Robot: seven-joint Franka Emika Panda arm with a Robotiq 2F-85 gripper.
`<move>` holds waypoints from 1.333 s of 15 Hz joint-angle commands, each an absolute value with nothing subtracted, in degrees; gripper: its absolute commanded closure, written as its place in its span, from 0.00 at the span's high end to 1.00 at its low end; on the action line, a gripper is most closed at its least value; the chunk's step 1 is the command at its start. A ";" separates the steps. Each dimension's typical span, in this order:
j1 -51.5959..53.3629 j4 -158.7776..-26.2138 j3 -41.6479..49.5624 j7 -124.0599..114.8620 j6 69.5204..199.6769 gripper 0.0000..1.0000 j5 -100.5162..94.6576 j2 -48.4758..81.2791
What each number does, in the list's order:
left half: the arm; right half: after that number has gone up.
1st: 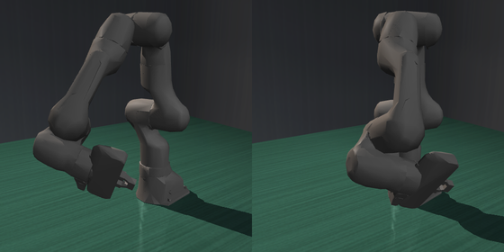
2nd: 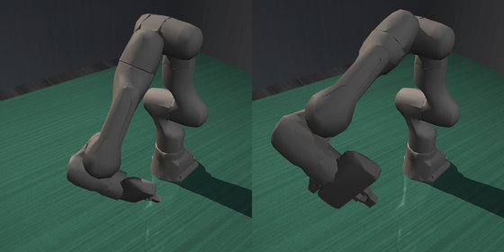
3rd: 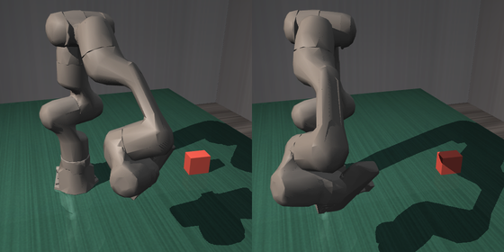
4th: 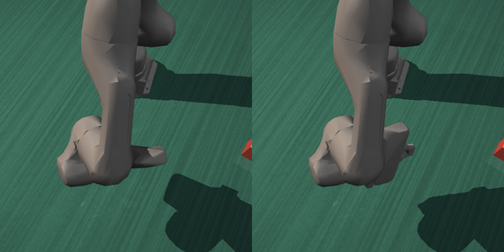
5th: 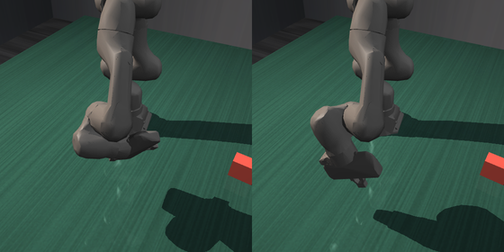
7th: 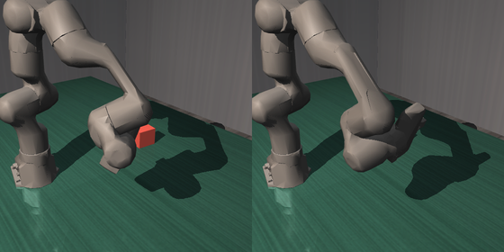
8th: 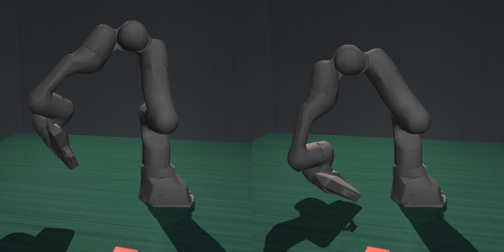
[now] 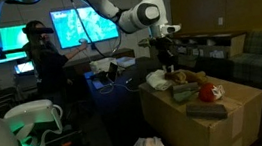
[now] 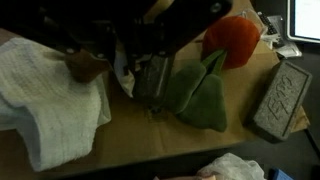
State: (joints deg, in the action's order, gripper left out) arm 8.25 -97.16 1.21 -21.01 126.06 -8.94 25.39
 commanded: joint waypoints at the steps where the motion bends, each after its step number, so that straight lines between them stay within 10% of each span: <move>1: 6.89 -88.77 2.11 -19.86 126.98 0.03 -8.40 32.21; 5: 5.75 -84.20 2.57 -19.70 126.25 0.06 -7.34 36.04; 6: 5.52 -83.40 2.56 -19.47 125.82 0.32 -7.15 36.57; 16: 5.33 -87.95 3.65 -18.97 121.87 0.98 -7.68 29.74; 20: 4.56 -97.50 2.16 -13.65 113.32 1.00 -7.17 18.64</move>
State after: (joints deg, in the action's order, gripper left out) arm 5.18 -88.09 3.24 -17.94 118.02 -8.29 28.92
